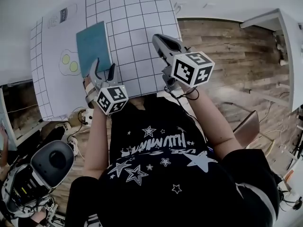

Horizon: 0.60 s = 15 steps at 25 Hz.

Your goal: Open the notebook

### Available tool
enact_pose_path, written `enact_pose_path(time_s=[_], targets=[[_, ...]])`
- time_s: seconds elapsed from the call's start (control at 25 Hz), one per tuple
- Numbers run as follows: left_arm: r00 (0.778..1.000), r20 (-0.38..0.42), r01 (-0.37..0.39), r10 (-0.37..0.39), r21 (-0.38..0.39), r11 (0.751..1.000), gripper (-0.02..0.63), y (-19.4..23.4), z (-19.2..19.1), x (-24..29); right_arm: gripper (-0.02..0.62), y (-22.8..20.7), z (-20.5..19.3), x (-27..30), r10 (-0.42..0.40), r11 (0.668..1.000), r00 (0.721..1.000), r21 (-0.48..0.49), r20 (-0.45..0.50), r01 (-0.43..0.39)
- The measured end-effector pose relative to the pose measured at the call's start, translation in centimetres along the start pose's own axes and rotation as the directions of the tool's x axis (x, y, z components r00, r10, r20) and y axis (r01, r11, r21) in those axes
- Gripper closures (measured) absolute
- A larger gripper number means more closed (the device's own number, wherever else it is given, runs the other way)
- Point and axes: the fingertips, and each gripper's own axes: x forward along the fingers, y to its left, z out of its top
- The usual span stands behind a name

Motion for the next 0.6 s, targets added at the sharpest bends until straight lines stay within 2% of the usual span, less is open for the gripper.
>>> enact_pose_path(time_s=[0.2, 0.4, 0.52, 0.6], targets=[[0.997, -0.050, -0.055, 0.056, 0.021, 0.998, 0.307, 0.1, -0.1, 0.0, 0.578, -0.8, 0.2, 0.3, 0.019, 1.000, 1.000, 0.007, -0.008, -0.019], [0.984, -0.105, -0.134, 0.142, 0.074, 0.988, 0.310, 0.6, 0.5, -0.8, 0.578, -1.4, 0.2, 0.4, 0.036, 0.999, 0.999, 0.014, -0.014, -0.035], [0.980, -0.146, -0.125, 0.133, 0.063, 0.990, 0.319, 0.3, -0.1, -0.5, 0.578, -1.9, 0.4, 0.3, 0.035, 0.999, 0.999, 0.023, -0.009, -0.035], [0.979, -0.170, -0.107, 0.114, 0.049, 0.993, 0.358, -0.1, -0.4, -0.2, 0.578, -2.2, 0.4, 0.2, 0.035, 0.999, 0.999, 0.027, -0.009, -0.035]])
